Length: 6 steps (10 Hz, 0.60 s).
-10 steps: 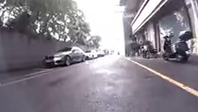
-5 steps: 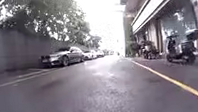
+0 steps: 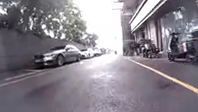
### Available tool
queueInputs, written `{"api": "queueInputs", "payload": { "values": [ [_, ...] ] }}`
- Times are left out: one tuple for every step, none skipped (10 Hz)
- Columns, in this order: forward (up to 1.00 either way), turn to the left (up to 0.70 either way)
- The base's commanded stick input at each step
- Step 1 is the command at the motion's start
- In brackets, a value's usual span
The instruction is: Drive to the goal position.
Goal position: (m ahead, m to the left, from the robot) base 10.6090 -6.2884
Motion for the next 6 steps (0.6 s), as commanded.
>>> {"api": "queueInputs", "payload": {
  "values": [
    [0.7,0.0],
    [0.7,-0.11],
    [0.7,-0.14],
    [0.7,-0.14],
    [0.7,-0.14],
    [0.7,-0.1]
  ]
}}
